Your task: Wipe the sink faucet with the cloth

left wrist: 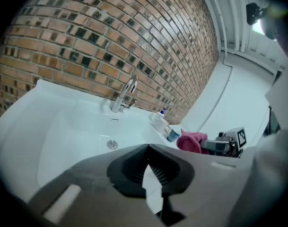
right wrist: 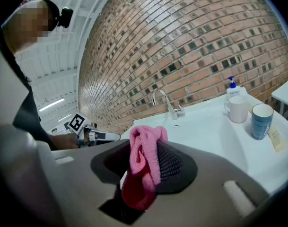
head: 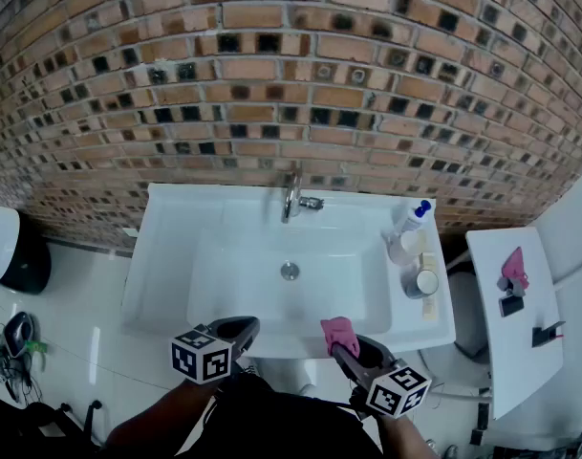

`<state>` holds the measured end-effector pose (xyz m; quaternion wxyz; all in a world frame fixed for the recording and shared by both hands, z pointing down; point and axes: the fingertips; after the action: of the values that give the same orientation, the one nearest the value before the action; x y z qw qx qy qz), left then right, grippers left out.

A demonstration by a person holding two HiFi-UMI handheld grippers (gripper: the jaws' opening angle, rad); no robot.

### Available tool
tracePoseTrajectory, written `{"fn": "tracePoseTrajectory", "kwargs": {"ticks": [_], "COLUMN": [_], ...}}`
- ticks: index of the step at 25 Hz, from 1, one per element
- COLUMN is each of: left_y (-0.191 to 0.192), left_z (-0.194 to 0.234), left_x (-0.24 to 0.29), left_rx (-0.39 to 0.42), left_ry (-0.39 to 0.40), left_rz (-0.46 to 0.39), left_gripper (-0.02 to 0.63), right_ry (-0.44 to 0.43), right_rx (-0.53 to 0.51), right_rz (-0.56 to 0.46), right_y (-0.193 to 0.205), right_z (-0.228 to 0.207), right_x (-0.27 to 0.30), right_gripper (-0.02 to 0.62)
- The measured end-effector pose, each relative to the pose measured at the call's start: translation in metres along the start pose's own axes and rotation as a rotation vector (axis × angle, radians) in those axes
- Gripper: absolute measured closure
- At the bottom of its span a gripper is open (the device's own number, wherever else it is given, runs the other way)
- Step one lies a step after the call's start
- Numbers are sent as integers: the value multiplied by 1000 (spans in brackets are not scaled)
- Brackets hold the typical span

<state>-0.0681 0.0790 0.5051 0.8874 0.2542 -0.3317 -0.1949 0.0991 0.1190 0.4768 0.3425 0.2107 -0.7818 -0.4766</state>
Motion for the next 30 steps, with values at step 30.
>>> {"fn": "tracePoseTrajectory", "kwargs": {"ticks": [30], "left_y": [-73], "left_z": [84], "left_x": [6], "left_rx": [49], "left_ry": [116], "left_rz": [92], "left_gripper": [600], "right_ry": [206], "right_rx": [34], "right_rz": [-41], "right_y": [-39], "right_z": [-10], "right_x": [93], "right_gripper": [443]}}
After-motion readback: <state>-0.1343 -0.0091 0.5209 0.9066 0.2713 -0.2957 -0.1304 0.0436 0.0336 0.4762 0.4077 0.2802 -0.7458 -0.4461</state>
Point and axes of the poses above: the fingertips, and each gripper's own axes: x forward along the fingers, z to its left, y out of its underside, and after that the axes turned 12 degrees about -x, right-handed
